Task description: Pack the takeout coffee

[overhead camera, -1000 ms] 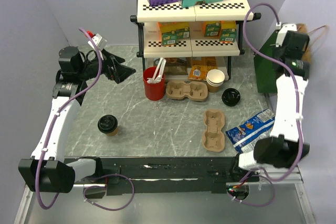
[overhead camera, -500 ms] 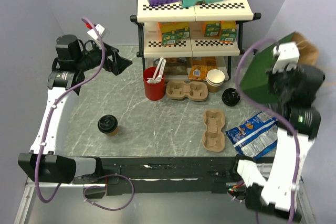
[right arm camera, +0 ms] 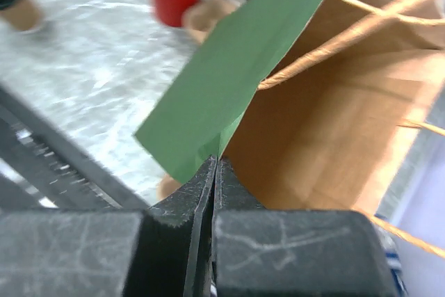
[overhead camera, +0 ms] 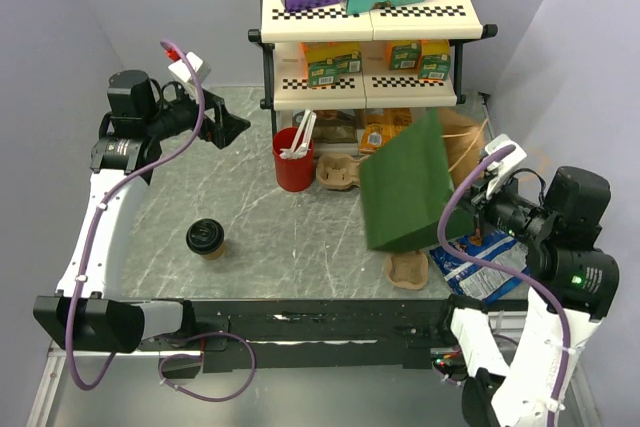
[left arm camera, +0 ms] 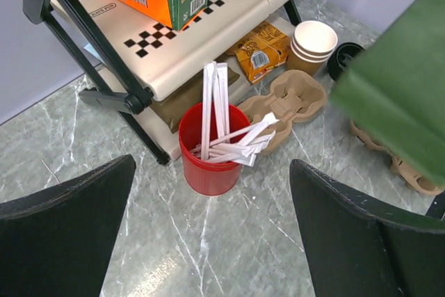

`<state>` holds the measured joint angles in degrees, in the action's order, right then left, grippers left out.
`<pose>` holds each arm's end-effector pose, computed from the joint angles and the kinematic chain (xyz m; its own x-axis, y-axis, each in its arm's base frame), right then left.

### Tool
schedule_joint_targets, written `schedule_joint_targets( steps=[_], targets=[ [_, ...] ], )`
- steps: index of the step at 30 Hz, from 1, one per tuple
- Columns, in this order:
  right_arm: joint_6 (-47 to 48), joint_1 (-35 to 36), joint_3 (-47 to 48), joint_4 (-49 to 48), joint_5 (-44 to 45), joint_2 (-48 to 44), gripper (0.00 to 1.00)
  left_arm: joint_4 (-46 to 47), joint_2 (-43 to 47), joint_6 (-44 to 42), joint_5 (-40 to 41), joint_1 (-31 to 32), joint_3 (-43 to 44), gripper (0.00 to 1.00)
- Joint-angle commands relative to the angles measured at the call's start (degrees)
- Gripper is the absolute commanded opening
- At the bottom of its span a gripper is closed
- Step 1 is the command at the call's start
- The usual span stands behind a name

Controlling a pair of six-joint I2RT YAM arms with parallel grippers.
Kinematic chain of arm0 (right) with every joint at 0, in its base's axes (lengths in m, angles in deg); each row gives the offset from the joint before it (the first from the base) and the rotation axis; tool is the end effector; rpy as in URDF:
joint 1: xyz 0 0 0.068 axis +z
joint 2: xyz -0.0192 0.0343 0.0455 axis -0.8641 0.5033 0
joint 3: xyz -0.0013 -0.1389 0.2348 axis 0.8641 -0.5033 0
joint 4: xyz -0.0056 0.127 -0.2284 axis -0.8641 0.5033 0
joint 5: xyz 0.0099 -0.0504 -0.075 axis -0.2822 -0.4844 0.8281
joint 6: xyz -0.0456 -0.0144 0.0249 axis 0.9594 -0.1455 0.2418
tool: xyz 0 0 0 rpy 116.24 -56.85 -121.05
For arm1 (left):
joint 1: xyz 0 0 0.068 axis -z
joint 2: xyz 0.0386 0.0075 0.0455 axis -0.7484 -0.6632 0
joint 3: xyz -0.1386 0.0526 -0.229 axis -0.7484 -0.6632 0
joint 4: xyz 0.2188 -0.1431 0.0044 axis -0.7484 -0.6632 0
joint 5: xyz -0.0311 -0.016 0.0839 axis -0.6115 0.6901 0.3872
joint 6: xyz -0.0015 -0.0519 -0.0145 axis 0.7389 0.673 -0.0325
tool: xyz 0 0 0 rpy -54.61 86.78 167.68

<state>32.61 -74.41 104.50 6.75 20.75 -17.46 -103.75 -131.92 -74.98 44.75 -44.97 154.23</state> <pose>0.0617 0.0093 0.4620 -0.2156 -0.3348 -0.9173 -0.5927 0.7914 -0.1495 0.2639 -0.0405 0.4394 -0.1808 0.0764 -0.9806 0.7261 0.6829 -0.0806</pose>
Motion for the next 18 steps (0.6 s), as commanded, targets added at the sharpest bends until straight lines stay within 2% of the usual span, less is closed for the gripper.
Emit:
schedule_joint_targets(
  steps=[1, 3, 6, 7, 10, 11, 18],
  targets=[
    [6.49, 2.41, 3.14, 11.61, -10.0, 2.12, 0.0, 2.33, 2.84, -0.65, -0.11, 0.29, -0.96, 1.0],
    [7.21, 4.51, 2.44, 11.89, -8.69, 2.03, 0.0, 2.24, 4.15, -1.44, 0.24, 0.29, -1.49, 0.99],
    [3.27, 14.34, 0.68, 7.86, -3.09, 1.5, 0.0, 1.8, 5.56, -1.88, 0.86, 0.29, -2.46, 0.99],
    [-0.14, 21.07, 0.59, 6.63, -1.58, 1.94, 0.0, 1.19, 5.74, -1.88, 1.03, 0.29, -2.37, 0.99],
    [-5.34, 30.51, 1.11, 3.11, 3.6, 4.65, 0.0, 0.22, 6.53, -1.53, 1.12, 0.29, -2.02, 0.99],
    [-6.4, 36.37, 1.47, 1.97, 4.84, 5.54, 0.0, -0.05, 6.7, -1.45, 0.95, 0.29, -1.85, 0.99],
    [-6.07, 51.09, 6.46, 0.2, 10.47, 14.05, 0.0, -4.26, 8.46, -1.71, 1.56, 0.29, 0.79, 1.0]
  ],
)
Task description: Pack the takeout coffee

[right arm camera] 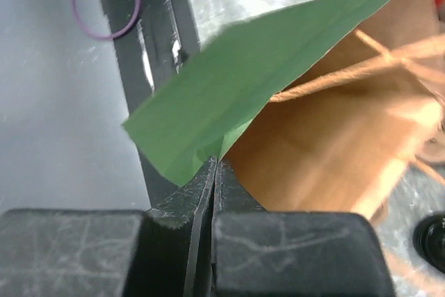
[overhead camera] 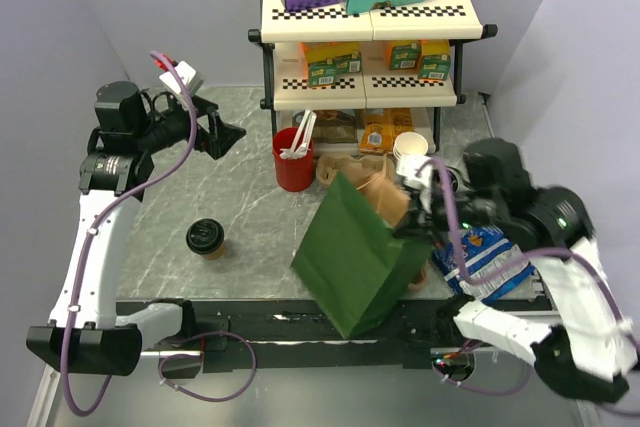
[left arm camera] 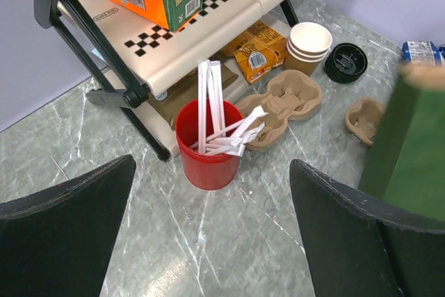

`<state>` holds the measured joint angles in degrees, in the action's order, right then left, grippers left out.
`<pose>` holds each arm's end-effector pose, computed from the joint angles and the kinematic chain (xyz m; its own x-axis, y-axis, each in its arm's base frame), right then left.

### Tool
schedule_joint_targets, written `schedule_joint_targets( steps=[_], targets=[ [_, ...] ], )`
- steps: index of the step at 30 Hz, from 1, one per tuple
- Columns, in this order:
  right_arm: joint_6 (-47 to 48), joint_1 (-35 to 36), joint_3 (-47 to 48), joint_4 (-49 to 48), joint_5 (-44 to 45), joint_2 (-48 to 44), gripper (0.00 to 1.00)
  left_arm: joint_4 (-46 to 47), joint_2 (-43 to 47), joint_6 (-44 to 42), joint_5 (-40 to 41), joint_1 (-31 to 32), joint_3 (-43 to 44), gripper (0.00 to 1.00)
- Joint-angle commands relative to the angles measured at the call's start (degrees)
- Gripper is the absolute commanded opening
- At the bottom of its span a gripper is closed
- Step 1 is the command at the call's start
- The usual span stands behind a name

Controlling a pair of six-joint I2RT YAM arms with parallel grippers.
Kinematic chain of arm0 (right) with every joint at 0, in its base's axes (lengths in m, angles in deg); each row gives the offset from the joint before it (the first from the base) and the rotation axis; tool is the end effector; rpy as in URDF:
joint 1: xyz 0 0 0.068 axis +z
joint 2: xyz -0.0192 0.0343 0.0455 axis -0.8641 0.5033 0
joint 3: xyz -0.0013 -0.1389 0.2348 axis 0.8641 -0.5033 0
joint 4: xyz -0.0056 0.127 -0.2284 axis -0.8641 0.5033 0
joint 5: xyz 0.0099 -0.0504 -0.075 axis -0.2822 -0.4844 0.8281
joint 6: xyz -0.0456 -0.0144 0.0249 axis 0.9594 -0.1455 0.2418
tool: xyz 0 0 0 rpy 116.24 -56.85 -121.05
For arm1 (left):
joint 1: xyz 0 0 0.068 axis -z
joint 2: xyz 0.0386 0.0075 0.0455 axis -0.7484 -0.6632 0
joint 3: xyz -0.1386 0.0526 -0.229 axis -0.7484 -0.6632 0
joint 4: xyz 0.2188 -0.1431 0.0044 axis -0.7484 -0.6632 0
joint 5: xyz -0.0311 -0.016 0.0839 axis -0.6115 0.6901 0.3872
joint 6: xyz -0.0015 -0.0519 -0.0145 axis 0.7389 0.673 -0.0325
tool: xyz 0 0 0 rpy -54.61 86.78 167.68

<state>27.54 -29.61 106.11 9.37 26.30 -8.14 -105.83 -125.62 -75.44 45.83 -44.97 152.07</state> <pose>0.0828 0.0735 0.4532 -0.1519 -0.4940 -0.8561 -0.9674 0.2517 0.0264 0.2304 -0.0379 0.4487 -0.1409 0.0811 -0.9867 0.7170 0.6956 -0.0452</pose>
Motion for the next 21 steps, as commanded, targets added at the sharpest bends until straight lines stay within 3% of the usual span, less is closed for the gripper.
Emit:
schedule_joint_targets(
  steps=[1, 9, 14, 21],
  targets=[
    [-0.64, 7.87, 5.56, -2.5, 6.76, 5.63, 0.0, -2.45, 2.52, -1.25, 0.75, 0.29, 2.96, 1.0],
    [10.32, 26.22, 9.26, -3.64, 19.15, 15.03, 0.0, -4.91, 6.3, -1.86, 4.35, 0.21, 3.04, 0.99],
    [16.23, 29.5, 4.79, -11.37, 25.93, 16.45, 0.0, -6.32, 8.23, -3.36, 6.47, 0.21, 2.78, 0.99],
    [20.72, 31.17, -3.66, -18.24, 29.1, 14.17, 0.0, -12.73, 6.3, -7.22, 1.99, 0.29, 4.98, 0.99]
  ],
)
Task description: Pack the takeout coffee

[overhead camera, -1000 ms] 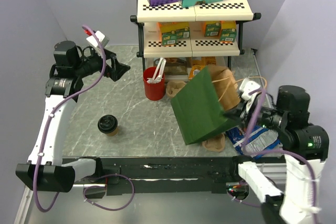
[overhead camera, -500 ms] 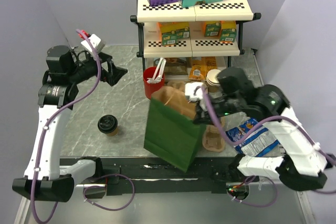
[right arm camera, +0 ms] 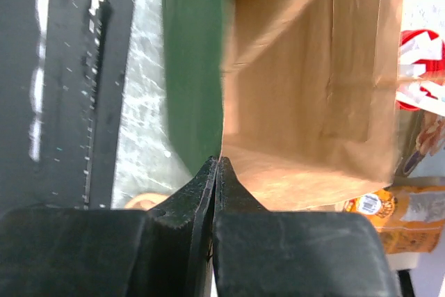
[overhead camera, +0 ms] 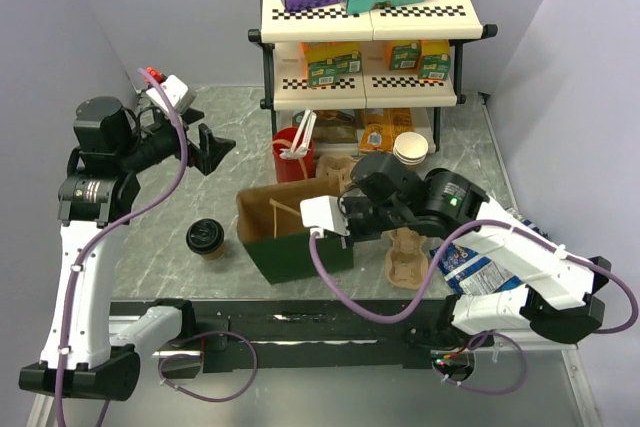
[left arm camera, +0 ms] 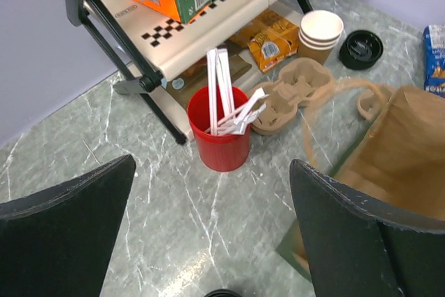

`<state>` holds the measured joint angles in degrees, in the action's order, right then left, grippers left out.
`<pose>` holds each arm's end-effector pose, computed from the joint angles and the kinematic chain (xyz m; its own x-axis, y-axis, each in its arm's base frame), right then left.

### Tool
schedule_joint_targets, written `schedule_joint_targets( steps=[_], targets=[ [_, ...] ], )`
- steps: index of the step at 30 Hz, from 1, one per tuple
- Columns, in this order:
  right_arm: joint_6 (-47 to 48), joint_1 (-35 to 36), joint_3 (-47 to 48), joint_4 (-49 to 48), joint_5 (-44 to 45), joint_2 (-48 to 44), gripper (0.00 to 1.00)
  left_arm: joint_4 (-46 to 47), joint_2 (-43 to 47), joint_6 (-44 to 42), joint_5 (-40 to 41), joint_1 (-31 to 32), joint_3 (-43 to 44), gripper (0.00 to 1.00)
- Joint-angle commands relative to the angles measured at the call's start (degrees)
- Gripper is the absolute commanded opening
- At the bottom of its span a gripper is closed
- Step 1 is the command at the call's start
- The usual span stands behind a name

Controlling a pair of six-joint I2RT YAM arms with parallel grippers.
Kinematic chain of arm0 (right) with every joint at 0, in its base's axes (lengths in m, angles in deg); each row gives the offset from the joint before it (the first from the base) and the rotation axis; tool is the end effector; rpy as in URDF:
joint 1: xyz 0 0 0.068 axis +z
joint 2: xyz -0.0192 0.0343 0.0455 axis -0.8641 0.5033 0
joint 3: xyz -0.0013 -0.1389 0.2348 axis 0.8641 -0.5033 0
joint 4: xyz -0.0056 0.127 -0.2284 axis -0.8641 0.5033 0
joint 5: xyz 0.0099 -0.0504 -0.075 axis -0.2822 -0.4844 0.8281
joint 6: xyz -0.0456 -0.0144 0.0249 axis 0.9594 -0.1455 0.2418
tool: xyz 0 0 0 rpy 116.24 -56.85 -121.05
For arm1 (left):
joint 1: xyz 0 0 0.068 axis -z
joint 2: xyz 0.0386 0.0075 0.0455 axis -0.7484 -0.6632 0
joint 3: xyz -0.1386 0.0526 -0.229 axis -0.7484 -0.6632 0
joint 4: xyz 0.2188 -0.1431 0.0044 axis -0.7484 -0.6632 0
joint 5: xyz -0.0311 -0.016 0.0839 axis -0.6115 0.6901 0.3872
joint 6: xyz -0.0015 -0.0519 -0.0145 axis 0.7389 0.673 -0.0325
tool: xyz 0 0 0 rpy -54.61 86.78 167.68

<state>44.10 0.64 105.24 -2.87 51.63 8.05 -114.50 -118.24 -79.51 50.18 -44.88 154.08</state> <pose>0.1029 0.1972 0.4196 0.3721 -0.6928 -0.6178 -0.9172 -0.1724 -0.3591 0.1806 -0.0331 0.4685 -0.0861 0.1384 -0.9866 0.6728 0.7385 0.0449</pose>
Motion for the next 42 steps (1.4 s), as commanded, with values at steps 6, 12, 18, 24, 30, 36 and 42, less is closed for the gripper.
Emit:
schedule_joint_targets(
  steps=[6, 12, 18, 24, 30, 36, 42],
  targets=[
    [3.18, 1.19, -4.54, -5.56, 3.41, -3.0, 0.26, -7.22, -1.88, -6.67, -2.1, 0.12, -0.1, 0.99],
    [2.57, 1.1, -3.94, -4.24, 4.03, -4.4, 0.52, -10.91, -6.53, -7.99, -5.61, 0.12, 3.13, 0.99],
    [0.73, 1.1, 0.37, -3.27, 7.18, -6.77, 0.71, -20.21, -12.77, -12.38, -13.07, 0.82, 6.83, 0.99],
    [-4.45, -4.51, 2.13, -0.82, 4.57, -10.29, 0.7, -31.29, -18.74, -22.93, -10.64, 7.22, 10.52, 0.99],
    [-10.87, -22.09, 2.31, 1.48, -6.95, -9.59, 0.68, -33.33, -22.09, -25.49, -6.06, 11.01, 11.06, 0.97],
    [-12.99, -26.76, -4.36, -1.95, -5.81, -12.14, 0.68, -35.43, -23.23, -27.67, -2.45, 15.14, 11.4, 0.79],
    [-8.52, -29.56, -15.33, -2.83, -6.6, -15.04, 0.66, -41.49, -25.78, -29.44, -1.4, 16.99, 15.26, 0.28]
  ],
)
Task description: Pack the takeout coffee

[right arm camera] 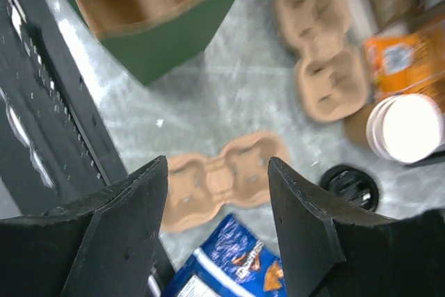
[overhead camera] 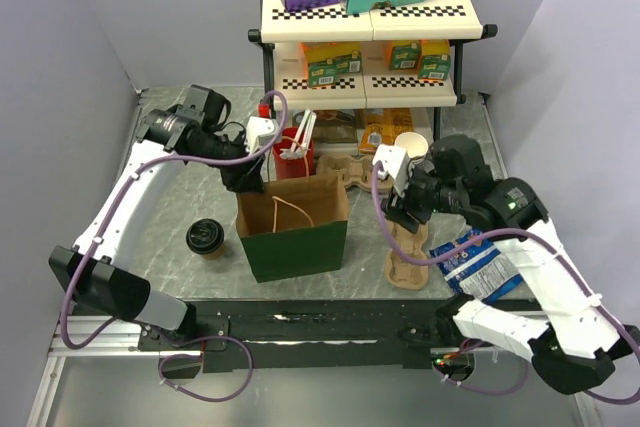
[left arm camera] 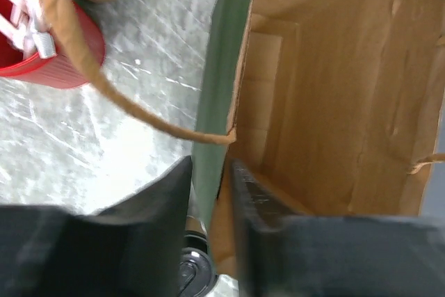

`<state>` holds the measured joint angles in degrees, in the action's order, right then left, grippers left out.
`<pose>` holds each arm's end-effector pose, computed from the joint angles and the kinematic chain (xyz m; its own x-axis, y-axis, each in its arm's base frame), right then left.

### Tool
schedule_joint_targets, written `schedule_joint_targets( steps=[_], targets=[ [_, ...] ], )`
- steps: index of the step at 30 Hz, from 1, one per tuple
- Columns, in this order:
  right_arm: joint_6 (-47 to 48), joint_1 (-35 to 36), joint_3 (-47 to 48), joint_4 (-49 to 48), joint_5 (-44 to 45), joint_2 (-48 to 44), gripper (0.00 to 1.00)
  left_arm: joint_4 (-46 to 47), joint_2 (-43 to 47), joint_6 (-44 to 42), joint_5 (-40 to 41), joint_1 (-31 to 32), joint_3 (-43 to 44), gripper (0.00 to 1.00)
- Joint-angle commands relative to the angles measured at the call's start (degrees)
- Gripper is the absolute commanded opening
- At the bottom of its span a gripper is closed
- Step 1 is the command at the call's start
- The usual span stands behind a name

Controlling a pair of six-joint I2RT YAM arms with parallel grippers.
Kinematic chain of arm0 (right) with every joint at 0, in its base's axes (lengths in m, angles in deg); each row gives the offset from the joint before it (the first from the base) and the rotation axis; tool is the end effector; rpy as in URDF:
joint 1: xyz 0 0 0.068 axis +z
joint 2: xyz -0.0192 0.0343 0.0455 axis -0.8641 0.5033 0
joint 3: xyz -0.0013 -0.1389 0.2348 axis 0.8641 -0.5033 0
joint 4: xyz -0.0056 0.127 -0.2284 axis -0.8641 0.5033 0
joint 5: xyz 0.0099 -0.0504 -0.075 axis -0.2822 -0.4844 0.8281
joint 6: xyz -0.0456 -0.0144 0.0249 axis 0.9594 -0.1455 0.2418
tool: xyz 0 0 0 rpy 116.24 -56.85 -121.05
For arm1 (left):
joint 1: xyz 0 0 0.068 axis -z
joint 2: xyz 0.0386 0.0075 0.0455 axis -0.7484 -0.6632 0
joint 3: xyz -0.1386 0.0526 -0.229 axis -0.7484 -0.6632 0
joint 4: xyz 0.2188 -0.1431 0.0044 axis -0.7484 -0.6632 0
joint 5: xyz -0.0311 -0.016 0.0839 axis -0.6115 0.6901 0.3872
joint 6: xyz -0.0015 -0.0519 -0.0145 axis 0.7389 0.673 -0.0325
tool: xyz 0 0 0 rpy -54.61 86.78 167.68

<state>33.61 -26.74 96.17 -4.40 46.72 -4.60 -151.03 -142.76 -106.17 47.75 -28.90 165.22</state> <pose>0.1342 0.1001 0.4152 -0.0775 -0.6618 -0.7456 -0.8952 0.3755 -0.2402 0.2428 -0.1106 0.3869 -0.3419 0.6014 -0.7221 0.9309 0.3221 -0.1724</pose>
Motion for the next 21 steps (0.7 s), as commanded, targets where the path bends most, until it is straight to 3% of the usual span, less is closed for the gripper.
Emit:
schedule_joint_targets(
  steps=[1, 4, 11, 14, 17, 21],
  targets=[
    [3.46, -2.88, -7.59, -0.96, -2.38, -2.47, 0.67, -5.94, -1.44, -2.95, 1.12, 1.19, 4.39, 0.18],
    [6.71, -5.52, -11.9, 0.45, -4.67, -0.72, 0.69, -7.26, -0.48, -2.78, 2.08, 1.45, 4.48, 0.01],
    [17.44, -9.04, -21.66, -1.82, -3.98, 0.78, 0.75, -6.3, 6.02, -3.83, 9.72, 1.45, 1.58, 0.01],
    [17.37, -10.27, -24.48, -3.85, -0.99, 3.06, 0.75, -4.72, 8.84, -3.92, 11.22, 1.45, 0.26, 0.01],
    [9.74, -10.97, -23.17, -6.05, 2.69, 7.45, 0.7, -5.15, 9.37, -3.22, 11.14, 1.45, 0.96, 0.01],
    [-9.37, -10.89, -18.78, -5.44, 5.34, 10.62, 0.64, -4.63, 9.99, -3.21, 11.66, 1.45, -0.35, 0.01]
  ],
)
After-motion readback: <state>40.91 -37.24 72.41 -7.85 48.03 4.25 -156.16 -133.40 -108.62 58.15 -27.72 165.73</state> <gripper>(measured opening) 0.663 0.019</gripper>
